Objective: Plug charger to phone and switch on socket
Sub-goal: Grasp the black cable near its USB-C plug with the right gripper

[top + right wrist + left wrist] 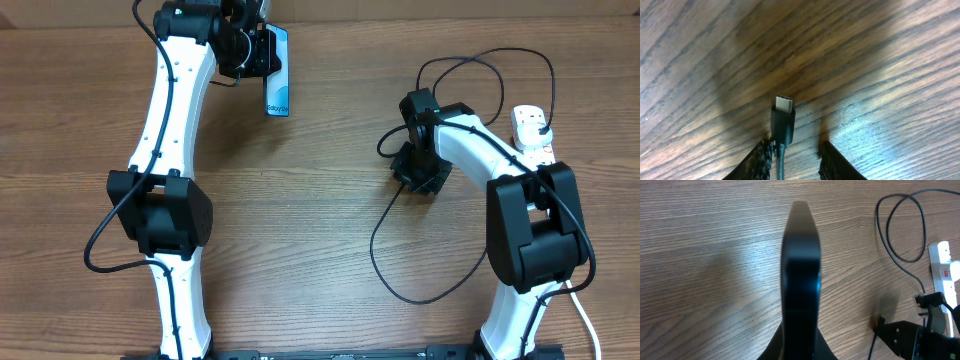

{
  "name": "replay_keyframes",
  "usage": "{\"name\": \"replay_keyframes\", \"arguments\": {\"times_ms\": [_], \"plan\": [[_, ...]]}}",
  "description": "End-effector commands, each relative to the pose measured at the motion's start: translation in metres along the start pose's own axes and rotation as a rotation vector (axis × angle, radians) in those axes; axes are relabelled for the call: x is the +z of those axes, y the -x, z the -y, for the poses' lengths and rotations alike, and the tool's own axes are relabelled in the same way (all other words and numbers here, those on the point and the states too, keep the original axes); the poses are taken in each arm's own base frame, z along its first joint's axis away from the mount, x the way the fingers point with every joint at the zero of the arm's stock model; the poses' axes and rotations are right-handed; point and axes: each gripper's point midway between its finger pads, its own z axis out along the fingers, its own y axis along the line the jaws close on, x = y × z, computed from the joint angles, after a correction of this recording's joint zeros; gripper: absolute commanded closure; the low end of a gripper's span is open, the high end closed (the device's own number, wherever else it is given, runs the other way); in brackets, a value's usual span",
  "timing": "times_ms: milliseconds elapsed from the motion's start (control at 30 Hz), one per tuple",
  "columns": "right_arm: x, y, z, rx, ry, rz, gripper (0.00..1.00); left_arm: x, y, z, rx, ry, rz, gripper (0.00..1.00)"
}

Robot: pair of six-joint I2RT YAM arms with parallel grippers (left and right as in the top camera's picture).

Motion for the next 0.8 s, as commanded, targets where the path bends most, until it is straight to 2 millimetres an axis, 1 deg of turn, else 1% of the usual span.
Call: {"name": "replay_keyframes", "arguments": {"times_ms": [0, 100, 133, 167, 200, 400, 567, 767], "plan": [[0.0029, -0.0051, -0.0002, 0.001, 0.008, -0.018, 0.72, -0.0063, 0.0048, 0.0065, 0.029, -0.010, 0.022, 0.96], [0.0029, -0.0061, -0.0012, 0.001, 0.013, -0.022, 0.75, -0.0063, 0.0047, 0.0066, 0.029, -0.010, 0.022, 0.96], [0.0029, -0.0061, -0.0012, 0.001, 0.013, -0.022, 0.77, -0.0063, 0.0047, 0.0065, 0.029, -0.010, 0.022, 0.96], [0.0029, -0.0061, -0.0012, 0.001, 0.013, -0.022, 0.81, -0.0063, 0.0047, 0.0065, 0.029, -0.010, 0.022, 0.96], [0.0029, -0.0061, -0.0012, 0.000, 0.013, -0.022, 0.82, -0.0063, 0.0047, 0.0065, 0.029, -0.010, 0.022, 0.96], [0.0029, -0.0045, -0.0028, -0.001, 0.019, -0.016, 0.82, -0.0063, 0.0036, 0.0064, 0.027, -0.009, 0.017, 0.96], [0.0029, -0.0041, -0.0032, -0.001, 0.021, -0.014, 0.88, -0.0062, 0.0032, 0.0063, 0.026, -0.009, 0.016, 0.96], [0.0029, -0.0023, -0.0051, -0.001, 0.028, -0.007, 0.88, -0.0062, 0.0031, 0.0063, 0.026, -0.009, 0.015, 0.96]]}}
